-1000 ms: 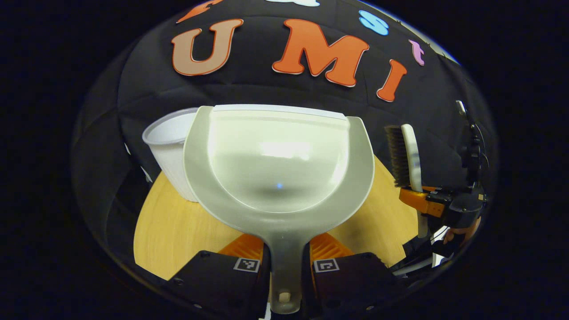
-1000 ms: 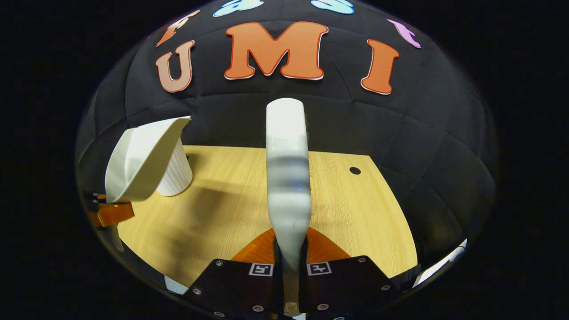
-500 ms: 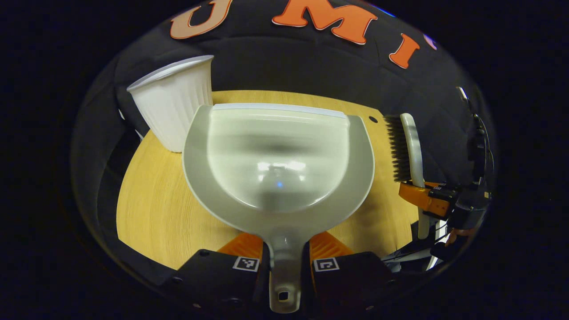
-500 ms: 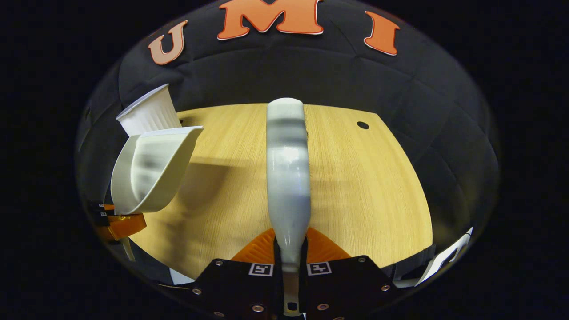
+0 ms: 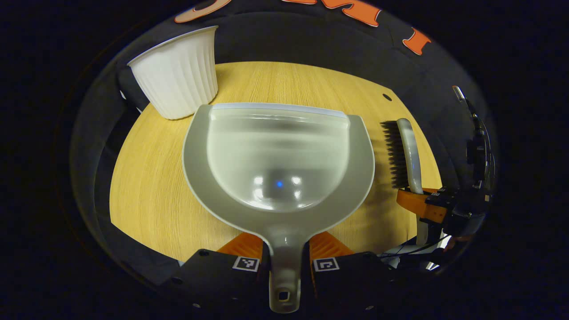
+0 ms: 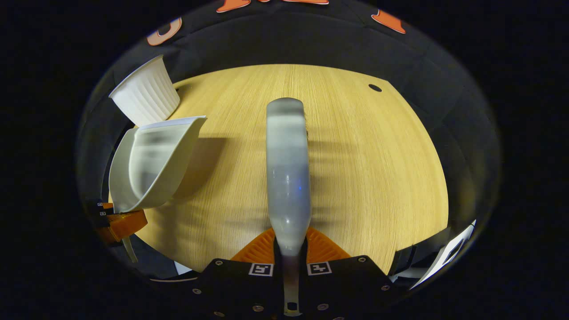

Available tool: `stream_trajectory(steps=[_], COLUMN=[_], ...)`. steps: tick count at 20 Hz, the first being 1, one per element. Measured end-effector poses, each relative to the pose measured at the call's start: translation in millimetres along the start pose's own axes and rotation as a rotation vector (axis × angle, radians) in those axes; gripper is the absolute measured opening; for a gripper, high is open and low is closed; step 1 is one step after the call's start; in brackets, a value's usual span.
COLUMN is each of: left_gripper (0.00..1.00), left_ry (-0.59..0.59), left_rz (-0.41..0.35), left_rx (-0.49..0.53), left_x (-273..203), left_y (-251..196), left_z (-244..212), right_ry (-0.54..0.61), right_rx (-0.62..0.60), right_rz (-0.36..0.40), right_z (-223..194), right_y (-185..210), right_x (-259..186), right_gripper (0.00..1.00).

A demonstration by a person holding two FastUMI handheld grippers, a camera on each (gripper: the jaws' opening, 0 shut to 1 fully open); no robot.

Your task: Pick up the small broom and dustpan from the desktop, sweep the trash into the dustpan with the broom, and then empty the trash into the garbage bin.

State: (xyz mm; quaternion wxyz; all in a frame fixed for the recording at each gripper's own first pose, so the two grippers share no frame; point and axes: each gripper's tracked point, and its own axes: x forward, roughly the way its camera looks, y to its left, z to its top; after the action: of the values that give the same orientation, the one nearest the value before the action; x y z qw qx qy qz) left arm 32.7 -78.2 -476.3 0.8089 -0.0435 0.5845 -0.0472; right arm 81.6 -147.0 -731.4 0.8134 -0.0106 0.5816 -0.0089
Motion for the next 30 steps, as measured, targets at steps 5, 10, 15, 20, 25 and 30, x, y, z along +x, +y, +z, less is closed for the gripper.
stream_trajectory(steps=[5, 10, 15, 20, 25, 30], left_gripper=[0.30, 0.30, 0.29, 0.30, 0.35, 0.40], left_ry=[0.081, 0.133, 0.154, 0.168, 0.179, 0.163], left_rz=[0.002, 0.010, 0.015, 0.014, 0.014, 0.007], left_rx=[-0.010, -0.038, -0.045, -0.044, -0.028, -0.013], left_x=[-9.7, -12.1, -16.3, -23.4, -22.9, -24.1], left_y=[-0.6, -4.3, -5.5, -4.9, -2.7, -3.0], left_z=[0.5, 4.3, 8.1, 7.0, 9.0, 12.4], right_ry=[0.091, 0.134, 0.140, 0.156, 0.166, 0.146], right_rx=[-0.005, -0.026, 0.008, 0.068, 0.111, 0.105], right_rz=[0.001, -0.018, -0.015, -0.013, -0.002, 0.001], right_z=[-22.6, -28.9, -31.4, -30.0, -22.9, -19.3], right_y=[3.2, 7.6, 13.0, 15.9, 16.1, 13.6], right_x=[20.4, 29.5, 36.3, 26.6, 14.1, 10.5], right_gripper=[0.13, 0.13, 0.13, 0.14, 0.17, 0.22])
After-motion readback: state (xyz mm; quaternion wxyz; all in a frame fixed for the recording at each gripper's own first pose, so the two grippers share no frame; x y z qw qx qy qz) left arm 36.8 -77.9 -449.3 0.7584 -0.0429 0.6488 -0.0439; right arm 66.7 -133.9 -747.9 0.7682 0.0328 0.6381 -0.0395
